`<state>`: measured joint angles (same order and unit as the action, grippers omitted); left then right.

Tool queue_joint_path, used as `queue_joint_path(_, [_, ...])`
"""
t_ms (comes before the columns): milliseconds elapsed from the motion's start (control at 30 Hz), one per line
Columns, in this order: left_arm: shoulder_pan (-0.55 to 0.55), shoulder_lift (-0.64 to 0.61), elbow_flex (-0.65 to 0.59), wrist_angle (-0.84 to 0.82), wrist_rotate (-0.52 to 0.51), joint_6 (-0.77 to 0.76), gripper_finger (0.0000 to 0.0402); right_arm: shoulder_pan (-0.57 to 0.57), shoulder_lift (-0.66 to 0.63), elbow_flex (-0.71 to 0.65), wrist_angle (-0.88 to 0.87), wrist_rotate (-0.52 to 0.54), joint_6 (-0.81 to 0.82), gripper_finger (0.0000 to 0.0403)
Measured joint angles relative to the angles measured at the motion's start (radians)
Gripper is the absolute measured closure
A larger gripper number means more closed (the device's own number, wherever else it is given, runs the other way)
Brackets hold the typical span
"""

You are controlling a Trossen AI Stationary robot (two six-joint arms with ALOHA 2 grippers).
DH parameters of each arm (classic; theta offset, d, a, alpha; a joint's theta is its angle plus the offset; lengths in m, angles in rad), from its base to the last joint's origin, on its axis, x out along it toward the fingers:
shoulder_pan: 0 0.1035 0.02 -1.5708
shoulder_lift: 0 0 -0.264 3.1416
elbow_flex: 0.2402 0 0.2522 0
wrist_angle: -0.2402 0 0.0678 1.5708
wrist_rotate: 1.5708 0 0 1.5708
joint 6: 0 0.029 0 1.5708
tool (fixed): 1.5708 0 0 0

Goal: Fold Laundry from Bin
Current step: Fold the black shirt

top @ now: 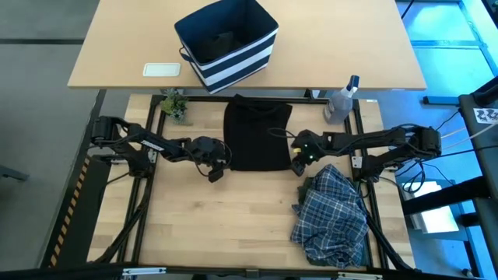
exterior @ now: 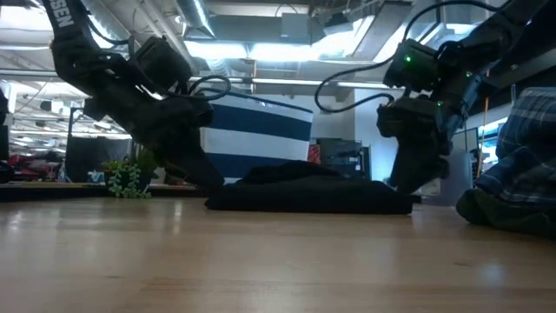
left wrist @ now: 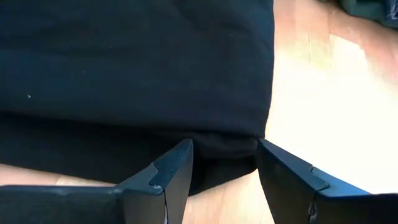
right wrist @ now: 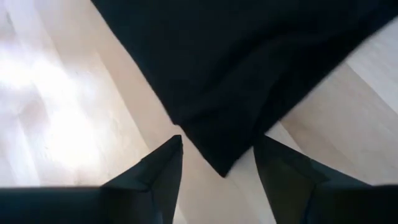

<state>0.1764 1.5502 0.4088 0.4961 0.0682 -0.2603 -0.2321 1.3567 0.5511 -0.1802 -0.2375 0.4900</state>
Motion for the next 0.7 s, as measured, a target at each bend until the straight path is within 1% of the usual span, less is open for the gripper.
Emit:
queue_joint_path(233, [0.018,0.032,0.002,0.017,-0.007,-0.002,0.0230,0.003,0.000,-0.013,0.012,0.000,-0.004,0.0256])
queue_joint_path(400, [0.024,0.095,0.034,0.019,0.021,-0.018,0.0230,0.003,0.000,-0.013,0.049,0.000,-0.005,0.0283])
queue_joint_path(533, [0.024,0.109,0.058,0.021,0.021,-0.019,0.0234,0.003,0.000,-0.013,0.060,-0.013,-0.030,0.0307])
queue_joint_path(600, [0.021,0.109,0.065,0.021,0.024,-0.012,0.0248,0.003,0.001,-0.013,0.058,-0.016,-0.034,0.0332])
queue_joint_path(700, [0.010,0.109,0.073,0.023,0.029,0.005,0.0299,0.003,0.001,-0.013,0.057,-0.016,-0.047,0.0385])
